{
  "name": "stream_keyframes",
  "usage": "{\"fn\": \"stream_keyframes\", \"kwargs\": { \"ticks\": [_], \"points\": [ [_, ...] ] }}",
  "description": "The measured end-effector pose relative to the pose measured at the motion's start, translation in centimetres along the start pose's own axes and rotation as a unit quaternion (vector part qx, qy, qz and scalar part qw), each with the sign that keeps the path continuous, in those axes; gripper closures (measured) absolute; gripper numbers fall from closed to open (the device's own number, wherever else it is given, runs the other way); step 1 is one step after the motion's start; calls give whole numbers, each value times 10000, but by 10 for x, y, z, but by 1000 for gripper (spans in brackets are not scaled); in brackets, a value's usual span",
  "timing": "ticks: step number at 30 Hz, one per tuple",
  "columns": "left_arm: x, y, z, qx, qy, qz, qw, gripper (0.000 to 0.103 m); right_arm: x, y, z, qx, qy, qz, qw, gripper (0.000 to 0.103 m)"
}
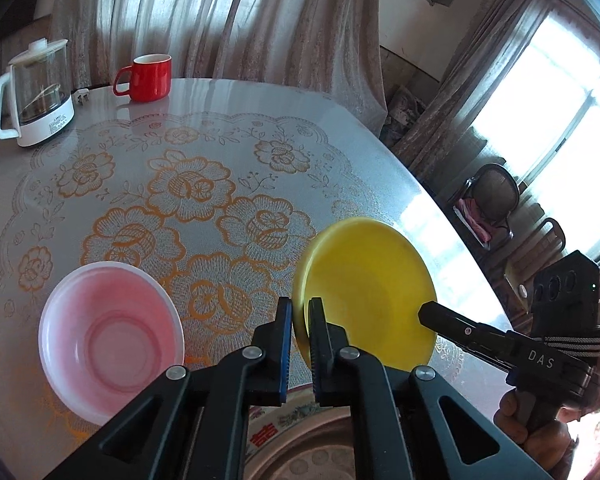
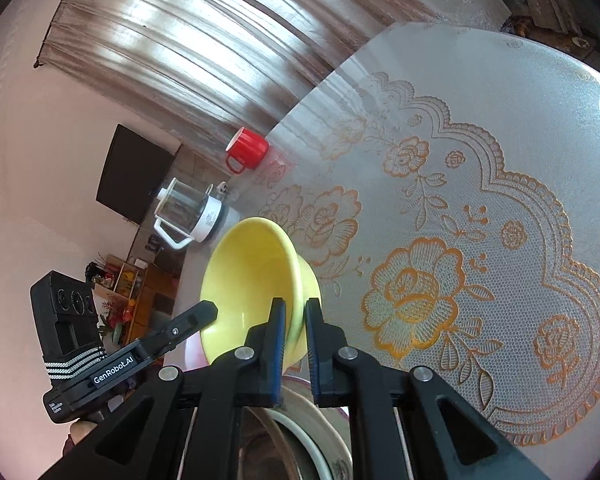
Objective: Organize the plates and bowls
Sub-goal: 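Lift the yellow bowl and carry it over the steel bowl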
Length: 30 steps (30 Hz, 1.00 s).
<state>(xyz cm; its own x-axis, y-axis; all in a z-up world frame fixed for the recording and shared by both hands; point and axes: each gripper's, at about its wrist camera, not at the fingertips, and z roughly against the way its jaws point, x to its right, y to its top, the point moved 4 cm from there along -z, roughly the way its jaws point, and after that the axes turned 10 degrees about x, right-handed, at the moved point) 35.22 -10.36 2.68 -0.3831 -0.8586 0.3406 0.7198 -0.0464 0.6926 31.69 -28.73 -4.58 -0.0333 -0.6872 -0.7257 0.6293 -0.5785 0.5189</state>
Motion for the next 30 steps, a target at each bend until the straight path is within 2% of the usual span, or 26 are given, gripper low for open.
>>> {"fn": "stream_keyframes", "kwargs": {
  "ticks": [15,30],
  "points": [
    [5,-37,78,420,-159,202,9988,95,-44,-33,37,-40,270,396,9988,94],
    [1,-93,114,484,-169,337,9981,95,-56,-82,62,-285,271,605,9974,91]
  ]
}}
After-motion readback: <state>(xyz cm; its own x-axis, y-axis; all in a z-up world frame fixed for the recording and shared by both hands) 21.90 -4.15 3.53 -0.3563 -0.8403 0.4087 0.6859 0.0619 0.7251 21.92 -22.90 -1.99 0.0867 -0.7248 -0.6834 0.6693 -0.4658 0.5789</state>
